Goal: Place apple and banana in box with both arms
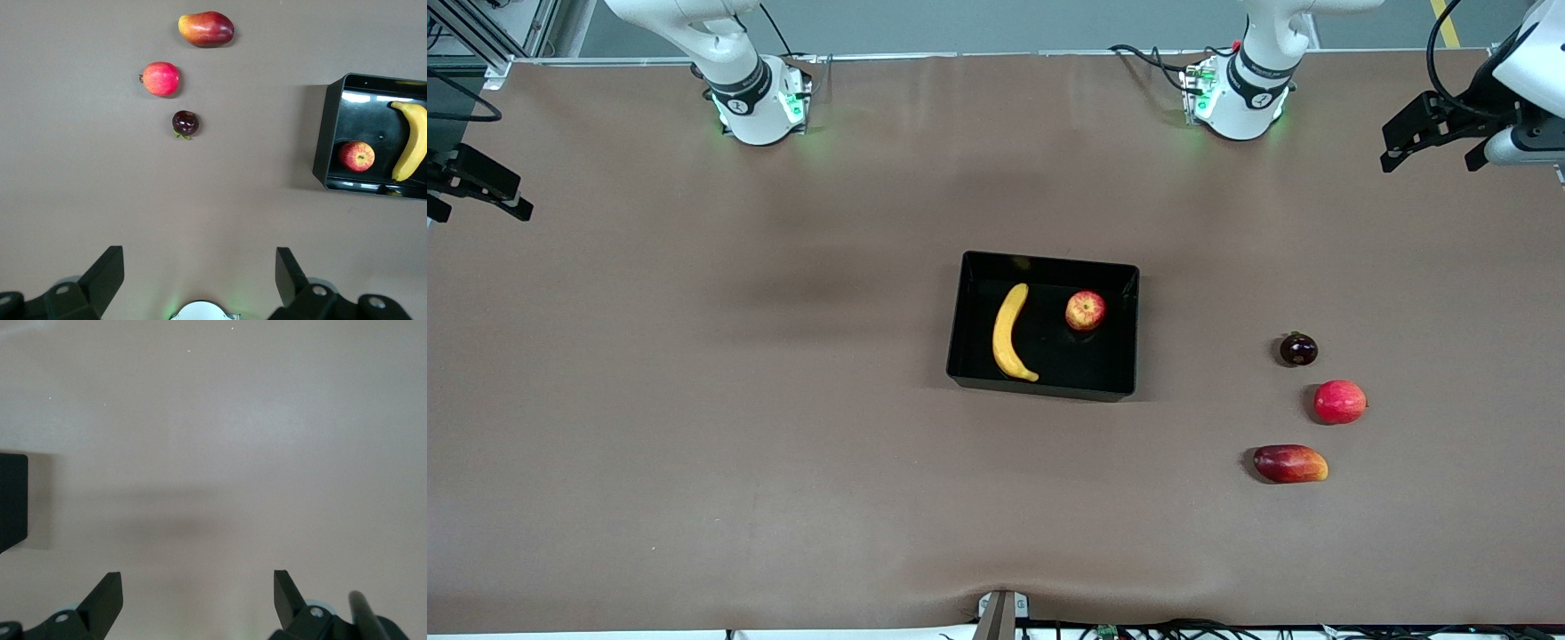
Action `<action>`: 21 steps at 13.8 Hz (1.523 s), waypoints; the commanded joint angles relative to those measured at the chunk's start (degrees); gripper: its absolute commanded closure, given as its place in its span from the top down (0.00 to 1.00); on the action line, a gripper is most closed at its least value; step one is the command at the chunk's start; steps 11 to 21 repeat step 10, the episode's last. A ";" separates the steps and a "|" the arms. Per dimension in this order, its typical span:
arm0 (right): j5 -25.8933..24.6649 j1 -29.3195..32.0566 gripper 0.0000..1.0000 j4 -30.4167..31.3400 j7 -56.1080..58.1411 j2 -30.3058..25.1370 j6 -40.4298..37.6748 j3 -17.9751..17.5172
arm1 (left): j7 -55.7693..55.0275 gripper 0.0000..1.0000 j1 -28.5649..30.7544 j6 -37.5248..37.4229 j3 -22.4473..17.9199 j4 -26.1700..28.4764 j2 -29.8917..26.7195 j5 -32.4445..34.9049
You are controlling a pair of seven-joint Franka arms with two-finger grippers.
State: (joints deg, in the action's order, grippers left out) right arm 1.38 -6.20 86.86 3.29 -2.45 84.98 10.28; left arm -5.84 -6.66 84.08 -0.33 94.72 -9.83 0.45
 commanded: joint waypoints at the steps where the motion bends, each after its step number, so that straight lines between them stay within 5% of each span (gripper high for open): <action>1: -0.68 1.37 1.00 -0.47 -0.39 0.08 -0.52 -0.96 | 0.04 1.00 0.07 -0.84 0.24 -2.34 1.56 0.16; 21: -0.50 1.63 1.00 -0.38 -0.39 0.17 -0.52 -0.96 | -3.12 1.00 -0.11 -1.90 1.82 -2.52 1.39 0.61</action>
